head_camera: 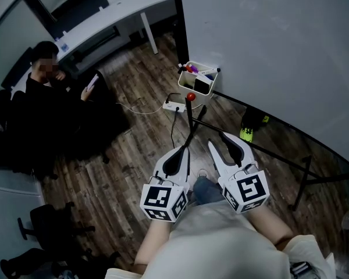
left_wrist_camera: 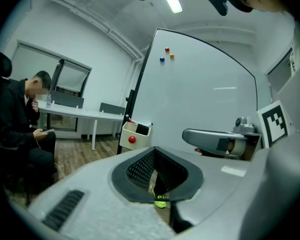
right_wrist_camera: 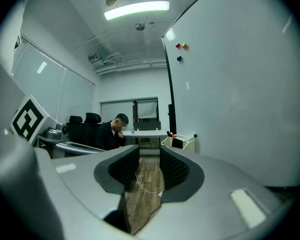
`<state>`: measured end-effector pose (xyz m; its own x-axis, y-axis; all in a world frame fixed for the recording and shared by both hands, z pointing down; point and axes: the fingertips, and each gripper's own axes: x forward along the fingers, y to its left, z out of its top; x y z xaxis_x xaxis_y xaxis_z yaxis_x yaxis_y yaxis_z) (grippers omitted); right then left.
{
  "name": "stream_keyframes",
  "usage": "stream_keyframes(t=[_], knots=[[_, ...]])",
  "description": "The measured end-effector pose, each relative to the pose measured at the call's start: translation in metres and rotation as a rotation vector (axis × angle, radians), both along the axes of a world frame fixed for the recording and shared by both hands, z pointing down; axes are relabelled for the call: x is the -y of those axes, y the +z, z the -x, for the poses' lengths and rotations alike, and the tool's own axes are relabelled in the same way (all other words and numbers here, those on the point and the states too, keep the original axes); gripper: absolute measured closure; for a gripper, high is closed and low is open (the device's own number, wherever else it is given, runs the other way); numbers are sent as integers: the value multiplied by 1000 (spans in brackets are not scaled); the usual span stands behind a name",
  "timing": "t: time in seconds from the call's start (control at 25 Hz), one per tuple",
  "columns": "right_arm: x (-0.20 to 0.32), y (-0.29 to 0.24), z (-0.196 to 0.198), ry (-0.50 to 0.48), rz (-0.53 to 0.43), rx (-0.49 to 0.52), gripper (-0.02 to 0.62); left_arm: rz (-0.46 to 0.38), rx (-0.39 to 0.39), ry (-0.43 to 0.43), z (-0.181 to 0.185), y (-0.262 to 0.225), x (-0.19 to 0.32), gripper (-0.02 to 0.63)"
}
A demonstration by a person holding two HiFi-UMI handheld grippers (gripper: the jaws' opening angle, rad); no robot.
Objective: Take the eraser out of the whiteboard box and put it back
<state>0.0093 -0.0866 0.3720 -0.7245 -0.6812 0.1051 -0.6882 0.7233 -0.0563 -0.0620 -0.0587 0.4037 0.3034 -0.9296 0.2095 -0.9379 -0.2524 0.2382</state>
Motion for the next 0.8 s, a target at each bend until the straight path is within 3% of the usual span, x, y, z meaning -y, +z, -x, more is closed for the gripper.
stream_keyframes(t=[0.48, 0.8], knots=[[-55, 6, -13, -27, 7, -3, 587, -12, -16, -18, -18, 0, -46, 604], [-78, 16, -25, -27, 12, -24, 591, -17, -20, -13, -32, 1, -65, 604]])
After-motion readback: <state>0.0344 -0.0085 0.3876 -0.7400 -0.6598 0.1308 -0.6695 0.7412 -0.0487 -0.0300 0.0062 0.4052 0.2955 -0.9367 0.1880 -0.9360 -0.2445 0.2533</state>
